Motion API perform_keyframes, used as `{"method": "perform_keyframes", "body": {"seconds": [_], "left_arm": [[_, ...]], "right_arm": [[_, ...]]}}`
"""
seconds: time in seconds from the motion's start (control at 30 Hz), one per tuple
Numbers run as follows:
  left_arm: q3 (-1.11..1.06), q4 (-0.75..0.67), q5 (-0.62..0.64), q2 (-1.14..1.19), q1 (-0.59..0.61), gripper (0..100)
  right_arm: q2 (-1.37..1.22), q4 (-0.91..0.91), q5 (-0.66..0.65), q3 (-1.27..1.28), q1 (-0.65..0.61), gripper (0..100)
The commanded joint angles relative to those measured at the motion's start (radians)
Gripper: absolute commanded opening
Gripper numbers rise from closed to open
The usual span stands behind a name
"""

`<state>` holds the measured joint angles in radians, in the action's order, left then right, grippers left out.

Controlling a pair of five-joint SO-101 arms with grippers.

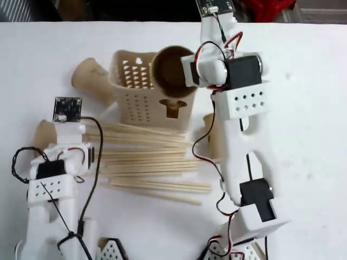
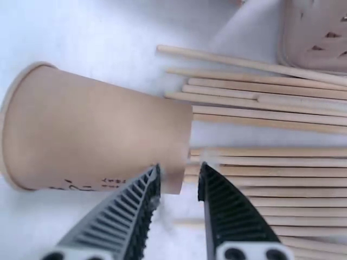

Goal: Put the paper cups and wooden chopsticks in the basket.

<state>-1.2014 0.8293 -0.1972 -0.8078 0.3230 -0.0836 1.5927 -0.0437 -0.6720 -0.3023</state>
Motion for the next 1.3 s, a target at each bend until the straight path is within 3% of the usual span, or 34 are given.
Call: {"method": "perform_keyframes", "body": {"seconds": [0.0,0.2,0.37,0.53,0.73,0.9,1.13,1.27], "left_arm": [[-0.005,-0.012,-0.014,-0.002,-0.013,13],[-0.005,-0.012,-0.014,-0.002,-0.012,13],[-0.005,-0.014,-0.014,-0.002,-0.010,13],[-0.005,-0.012,-0.014,-0.002,-0.010,13],[-0.005,-0.012,-0.014,-0.002,-0.013,13],[-0.005,-0.011,-0.011,-0.002,-0.013,13],[-0.005,-0.015,-0.011,0.002,-0.013,13],[-0.005,-0.015,-0.011,0.002,-0.013,13]], "right_arm": [[0.015,-0.062,0.006,-0.048,0.013,27.6],[0.008,-0.225,0.006,-0.075,0.007,27.6],[0.016,-0.232,0.003,-0.034,0.007,27.6],[0.016,-0.053,-0.046,-0.068,0.081,27.0],[-0.013,0.113,-0.043,-0.029,0.265,12.2],[-0.091,0.113,0.072,0.021,0.380,15.1],[-0.265,0.114,0.339,0.054,0.371,21.9],[-0.340,0.116,0.408,-0.005,0.331,22.5]]}}
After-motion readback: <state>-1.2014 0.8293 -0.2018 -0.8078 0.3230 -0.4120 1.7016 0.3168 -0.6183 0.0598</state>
